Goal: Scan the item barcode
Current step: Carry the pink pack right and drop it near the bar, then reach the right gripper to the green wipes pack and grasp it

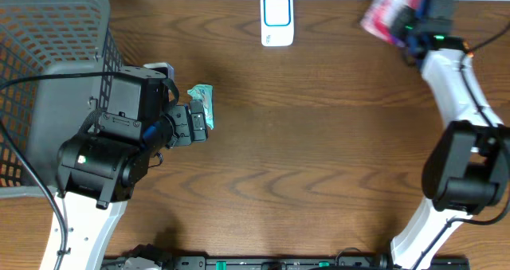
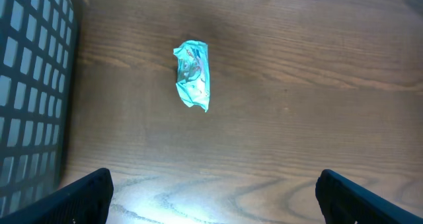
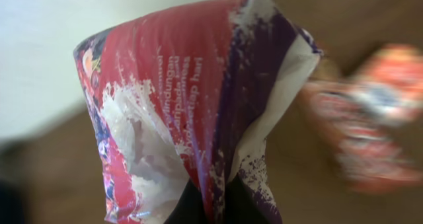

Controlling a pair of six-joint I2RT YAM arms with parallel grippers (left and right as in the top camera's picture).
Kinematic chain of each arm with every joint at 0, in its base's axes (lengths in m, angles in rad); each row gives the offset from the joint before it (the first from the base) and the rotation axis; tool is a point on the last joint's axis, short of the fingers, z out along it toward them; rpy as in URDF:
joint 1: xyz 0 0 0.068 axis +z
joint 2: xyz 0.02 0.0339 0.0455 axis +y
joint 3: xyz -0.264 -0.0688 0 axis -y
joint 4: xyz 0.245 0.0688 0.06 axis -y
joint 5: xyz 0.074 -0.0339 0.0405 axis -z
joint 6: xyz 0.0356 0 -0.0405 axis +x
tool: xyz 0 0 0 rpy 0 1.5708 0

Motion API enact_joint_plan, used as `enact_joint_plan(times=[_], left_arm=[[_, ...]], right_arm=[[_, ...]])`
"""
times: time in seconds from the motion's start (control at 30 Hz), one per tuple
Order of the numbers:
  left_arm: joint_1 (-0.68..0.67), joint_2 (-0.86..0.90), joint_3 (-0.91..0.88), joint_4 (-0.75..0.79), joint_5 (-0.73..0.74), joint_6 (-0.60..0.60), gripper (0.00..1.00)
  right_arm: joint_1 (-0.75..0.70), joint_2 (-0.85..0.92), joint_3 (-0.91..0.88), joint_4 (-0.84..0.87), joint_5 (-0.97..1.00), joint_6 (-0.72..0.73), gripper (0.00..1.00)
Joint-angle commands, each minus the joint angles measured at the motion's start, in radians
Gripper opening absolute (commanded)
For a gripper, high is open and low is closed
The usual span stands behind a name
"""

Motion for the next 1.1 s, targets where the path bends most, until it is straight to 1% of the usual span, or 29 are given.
enact_joint_plan(times=[0.0, 0.07, 0.1, 0.13, 0.17, 0.2, 0.27, 0.37, 0.47, 0.5, 0.53, 0.57, 0.7, 0.8, 0.83, 0.9, 1.07], left_arm=[[0.003, -0.001, 0.008, -0.002, -0.013, 0.005, 0.98], [0.003, -0.001, 0.008, -0.002, -0.013, 0.005, 0.98], [0.003, -0.001, 0.008, -0.002, -0.013, 0.005, 0.98], [0.003, -0.001, 0.008, -0.002, -0.013, 0.005, 0.98], [0.003, -0.001, 0.008, -0.002, -0.013, 0.005, 0.98], [0.003, -0.001, 0.008, -0.002, -0.013, 0.005, 0.98], [0.003, -0.001, 0.008, -0.002, -0.013, 0.005, 0.98], [0.003, -0.001, 0.008, -0.002, -0.013, 0.005, 0.98], [0.003, -0.001, 0.008, -0.002, -0.013, 0.005, 0.98], [0.003, -0.001, 0.008, -0.002, -0.012, 0.005, 0.98], [0.003, -0.001, 0.008, -0.002, -0.013, 0.005, 0.98], [0.003, -0.001, 0.008, -0.002, -0.013, 0.005, 0.98], [0.003, -0.001, 0.008, -0.002, -0.013, 0.005, 0.98], [0.003, -0.001, 0.008, -0.002, -0.013, 0.005, 0.98], [0.003, -0.001, 0.008, -0.002, -0.012, 0.005, 0.98], [0.003, -0.001, 0.008, -0.002, -0.013, 0.005, 0.98], [0.003, -0.001, 0.008, -0.002, -0.013, 0.005, 0.98]], right_arm=[[-0.058, 0.031, 0.007, -0.068, 0.005, -0.262, 0.01], [-0.092, 0.044, 0.007, -0.090, 0.028, -0.274, 0.01], [-0.105, 0.046, 0.006, -0.097, 0.033, -0.273, 0.06], [-0.119, 0.046, 0.006, -0.104, 0.033, -0.270, 0.20], [-0.132, 0.045, 0.007, -0.107, 0.033, -0.269, 0.49], [-0.138, 0.037, 0.007, -0.112, 0.035, -0.271, 0.65], [-0.137, 0.016, 0.008, -0.122, 0.062, -0.270, 0.69], [-0.130, -0.037, 0.008, -0.135, 0.065, -0.269, 0.70], [-0.113, -0.113, 0.008, -0.160, 0.020, -0.250, 0.74], [-0.104, -0.143, 0.008, -0.171, -0.028, -0.250, 0.82], [-0.094, -0.174, 0.008, -0.185, -0.103, -0.250, 0.93], [-0.084, -0.201, 0.008, -0.198, -0.181, -0.250, 0.99], [-0.032, -0.284, 0.008, -0.239, -0.608, -0.250, 0.99], [0.031, -0.293, 0.008, -0.247, -0.840, -0.226, 0.99], [0.055, -0.291, 0.006, -0.253, -0.876, -0.219, 0.99], [0.123, -0.279, 0.005, -0.281, -0.888, -0.206, 0.99], [0.298, -0.231, 0.005, -0.344, -0.810, -0.207, 0.99]])
